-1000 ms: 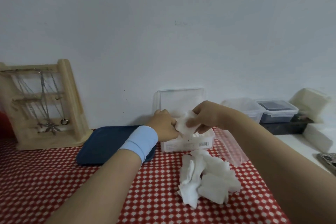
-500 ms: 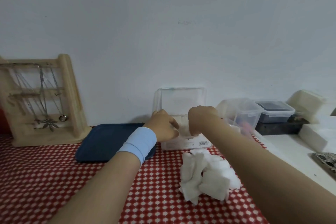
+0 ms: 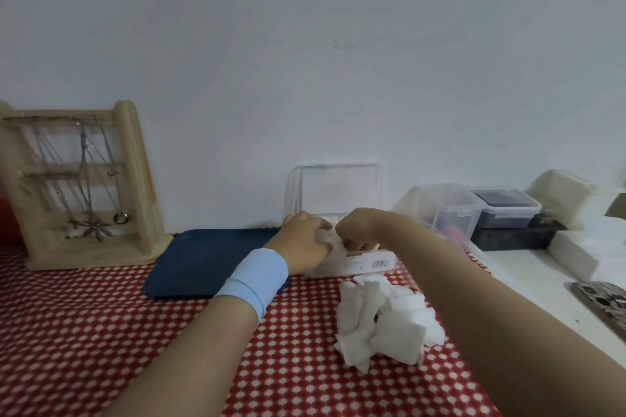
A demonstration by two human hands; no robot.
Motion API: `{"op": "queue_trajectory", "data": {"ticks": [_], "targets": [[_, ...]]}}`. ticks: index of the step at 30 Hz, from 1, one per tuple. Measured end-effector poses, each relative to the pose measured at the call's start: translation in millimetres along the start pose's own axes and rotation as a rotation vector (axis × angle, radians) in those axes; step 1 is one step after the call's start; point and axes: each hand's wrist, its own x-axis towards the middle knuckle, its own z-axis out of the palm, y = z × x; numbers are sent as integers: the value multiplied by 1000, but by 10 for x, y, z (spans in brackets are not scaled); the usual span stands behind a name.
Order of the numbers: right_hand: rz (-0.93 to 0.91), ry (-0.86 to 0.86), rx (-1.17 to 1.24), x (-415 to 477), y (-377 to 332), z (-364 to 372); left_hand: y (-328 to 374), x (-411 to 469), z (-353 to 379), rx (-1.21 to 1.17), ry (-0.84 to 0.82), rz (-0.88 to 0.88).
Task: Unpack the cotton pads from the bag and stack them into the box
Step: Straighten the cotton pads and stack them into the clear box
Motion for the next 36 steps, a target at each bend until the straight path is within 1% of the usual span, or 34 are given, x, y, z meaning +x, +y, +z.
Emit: {"op": "queue_trajectory", "data": {"ticks": [4, 7, 9, 10, 11, 12, 13, 14, 16, 17, 19, 21, 22, 24, 25, 26, 27, 28, 29, 30, 32, 34, 36], "targets": [[-12, 38, -15, 64, 69, 31, 24, -1, -1, -21, -18, 8], [-43, 69, -26, 134, 137, 54, 54, 35, 13, 25, -32, 2], [-82, 193, 75, 177, 263, -12, 74, 67, 11, 76, -16, 5], [-108, 309, 125, 217, 352, -46, 90, 91, 15, 111, -5, 11], [-133, 431, 104, 234, 436, -65, 111, 116, 25, 150, 1, 17], [-157, 498, 15, 217, 496, -62, 132, 148, 49, 188, -5, 22], [-178, 499, -85, 206, 543, -27, 159, 186, 84, 217, -27, 27], [-214, 449, -164, 207, 575, 29, 178, 214, 126, 241, -59, 28], [-297, 298, -249, 203, 607, 129, 214, 260, 222, 302, -124, 17], [-326, 256, -286, 202, 618, 166, 221, 276, 257, 330, -139, 12], [-352, 247, -317, 234, 638, 188, 222, 281, 268, 351, -143, 13], [-350, 254, -301, 232, 666, 159, 212, 258, 230, 305, -136, 18], [-358, 291, -267, 213, 684, 142, 207, 240, 202, 256, -118, 19], [-391, 475, -178, 161, 732, 108, 207, 168, 152, 148, -21, 26], [-401, 567, -143, 115, 748, 95, 210, 114, 135, 106, 71, 45], [-382, 614, -124, 47, 764, 85, 220, 44, 122, 76, 178, 81], [-348, 613, -114, -32, 779, 86, 238, -39, 114, 36, 274, 125], [-315, 559, -121, -111, 788, 97, 268, -132, 109, -26, 329, 156], [-306, 477, -130, -171, 803, 124, 305, -228, 111, -98, 322, 156], [-320, 391, -130, -228, 809, 155, 341, -324, 121, -158, 263, 129], [-370, 239, -87, -321, 808, 217, 375, -460, 170, -214, 82, 46], [-406, 142, -66, -363, 832, 246, 362, -542, 231, -208, -61, -23], [-436, 68, -111, -381, 837, 258, 350, -623, 268, -205, -150, -64]]}}
